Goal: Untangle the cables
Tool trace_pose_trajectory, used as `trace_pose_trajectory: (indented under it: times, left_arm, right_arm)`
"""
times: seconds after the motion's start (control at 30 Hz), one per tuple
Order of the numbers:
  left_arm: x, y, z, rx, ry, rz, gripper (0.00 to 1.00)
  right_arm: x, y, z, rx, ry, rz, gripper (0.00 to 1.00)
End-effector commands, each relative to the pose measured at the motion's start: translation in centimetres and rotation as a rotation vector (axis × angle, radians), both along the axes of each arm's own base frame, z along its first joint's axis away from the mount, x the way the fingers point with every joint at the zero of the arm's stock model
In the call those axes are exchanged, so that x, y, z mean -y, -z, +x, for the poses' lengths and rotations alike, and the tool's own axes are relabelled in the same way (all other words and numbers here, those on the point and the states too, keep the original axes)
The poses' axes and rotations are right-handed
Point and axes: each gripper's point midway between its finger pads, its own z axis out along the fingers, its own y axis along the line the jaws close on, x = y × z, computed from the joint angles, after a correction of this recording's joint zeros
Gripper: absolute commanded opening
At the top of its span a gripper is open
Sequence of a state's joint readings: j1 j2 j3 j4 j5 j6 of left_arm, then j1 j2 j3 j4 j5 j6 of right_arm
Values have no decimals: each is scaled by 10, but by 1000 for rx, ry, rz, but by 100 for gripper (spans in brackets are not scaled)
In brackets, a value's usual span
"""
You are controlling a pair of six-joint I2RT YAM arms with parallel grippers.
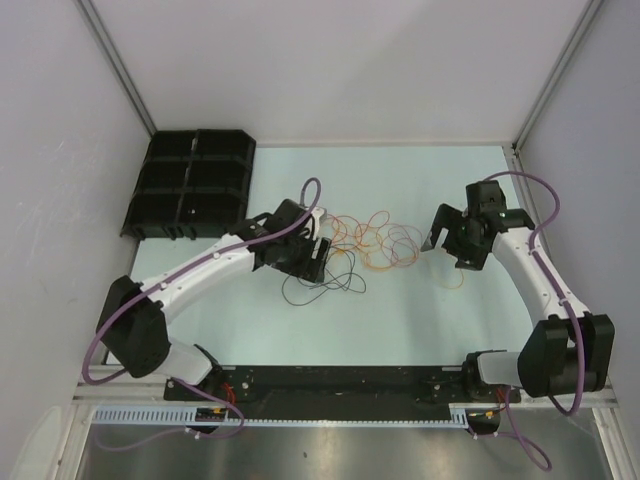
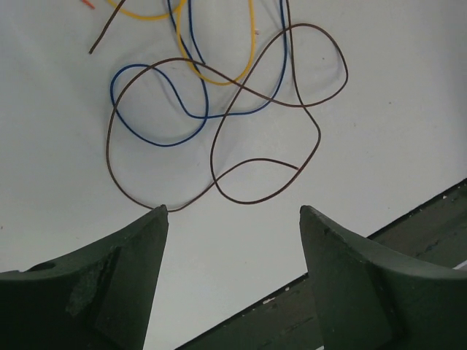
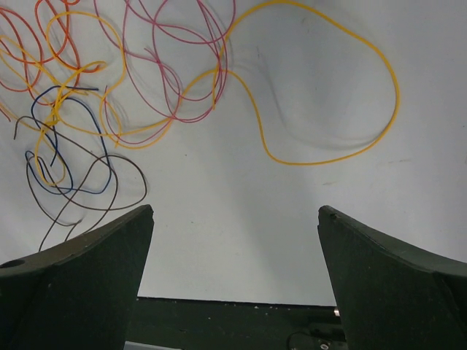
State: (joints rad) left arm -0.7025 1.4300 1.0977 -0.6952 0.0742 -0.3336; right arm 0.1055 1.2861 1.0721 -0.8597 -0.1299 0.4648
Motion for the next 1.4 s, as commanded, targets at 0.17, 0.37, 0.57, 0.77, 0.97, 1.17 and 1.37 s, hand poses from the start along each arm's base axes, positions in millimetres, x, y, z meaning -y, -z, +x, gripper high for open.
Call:
trace_pose_trajectory:
  times: [0.17, 0.37, 0.57, 0.77, 0.97, 1.17, 1.37]
  left_arm:
    - [24, 10, 0, 11, 239, 65, 72]
    - [34, 22, 6, 9, 265, 102, 64]
    - [43, 30, 9, -19, 266, 93, 2]
    - [55, -4, 24, 25, 239, 67, 0]
    - [70, -128, 80, 226, 106, -48, 0]
    - [63, -283, 114, 518, -59, -336, 0]
    - [38, -312, 111, 640, -152, -358, 0]
  right_arm:
    - [6, -12, 26, 50, -9, -1, 100]
    - [14, -8, 24, 29, -13, -24, 100]
    - [13, -3, 25, 10, -20, -25, 99]
    - [10, 2, 30, -9, -29, -15, 98]
    - [6, 0, 33, 2, -31, 0, 98]
    - [1, -6, 35, 13, -39, 18, 98]
    - [-1, -11, 37, 29, -40, 26, 98]
